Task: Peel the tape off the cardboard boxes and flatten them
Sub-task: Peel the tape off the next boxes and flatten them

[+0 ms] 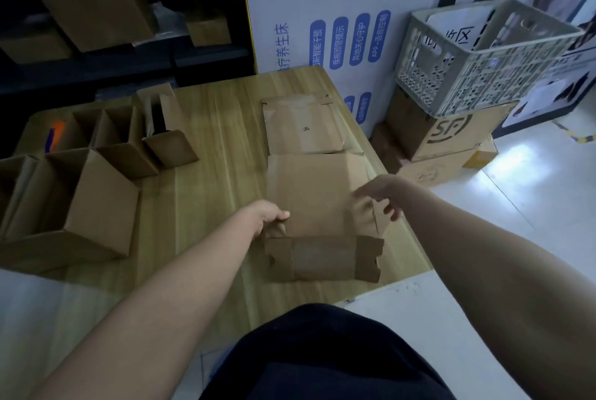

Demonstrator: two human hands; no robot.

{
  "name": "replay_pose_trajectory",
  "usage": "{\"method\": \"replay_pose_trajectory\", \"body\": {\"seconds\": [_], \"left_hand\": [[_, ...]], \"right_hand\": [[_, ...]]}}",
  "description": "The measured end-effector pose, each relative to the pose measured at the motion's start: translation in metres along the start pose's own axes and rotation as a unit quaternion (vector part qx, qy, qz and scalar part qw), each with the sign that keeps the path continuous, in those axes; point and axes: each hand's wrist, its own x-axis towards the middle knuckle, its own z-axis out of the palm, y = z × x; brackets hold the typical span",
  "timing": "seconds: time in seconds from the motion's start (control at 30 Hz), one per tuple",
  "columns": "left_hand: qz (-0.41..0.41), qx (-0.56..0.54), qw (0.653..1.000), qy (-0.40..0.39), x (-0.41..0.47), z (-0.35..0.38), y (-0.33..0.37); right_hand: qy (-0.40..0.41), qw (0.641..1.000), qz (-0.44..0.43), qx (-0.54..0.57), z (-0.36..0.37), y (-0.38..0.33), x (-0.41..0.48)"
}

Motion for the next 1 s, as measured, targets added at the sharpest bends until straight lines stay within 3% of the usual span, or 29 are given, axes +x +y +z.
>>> {"method": "replay_pose_trajectory", "body": {"seconds": [0.17,0.33,0.63,0.73,0.8,0.87,1.0], "left_hand": [[-0.001,-0.117,0.993,-0.026,0.009,0.014,-0.017],[-0.002,-0.148,0.988,-0.036,0.014,0.011,-0.018],[0.058,-0.213,0.971,0.095,0.014,-0.016,0.023],[0.090,-0.220,0.968,0.084,0.012,-0.039,0.042],[0.106,-0.210,0.971,0.034,0.013,-0.054,0.053],[0.123,-0.177,0.977,0.012,0.017,-0.066,0.060],[0.161,-0.130,0.975,0.082,0.034,-0.086,0.078]], "right_hand": [[0.020,0.999,-0.030,0.023,0.033,0.012,0.007],[0.005,0.999,-0.020,0.041,0.045,0.023,0.011],[0.004,0.990,-0.040,0.138,0.002,-0.012,0.000],[0.081,0.984,-0.069,0.145,-0.005,-0.034,0.000],[0.141,0.975,-0.102,0.139,-0.010,-0.050,0.005],[0.158,0.965,-0.132,0.164,-0.014,-0.066,0.012],[0.227,0.951,-0.150,0.146,-0.020,-0.100,0.025]]}}
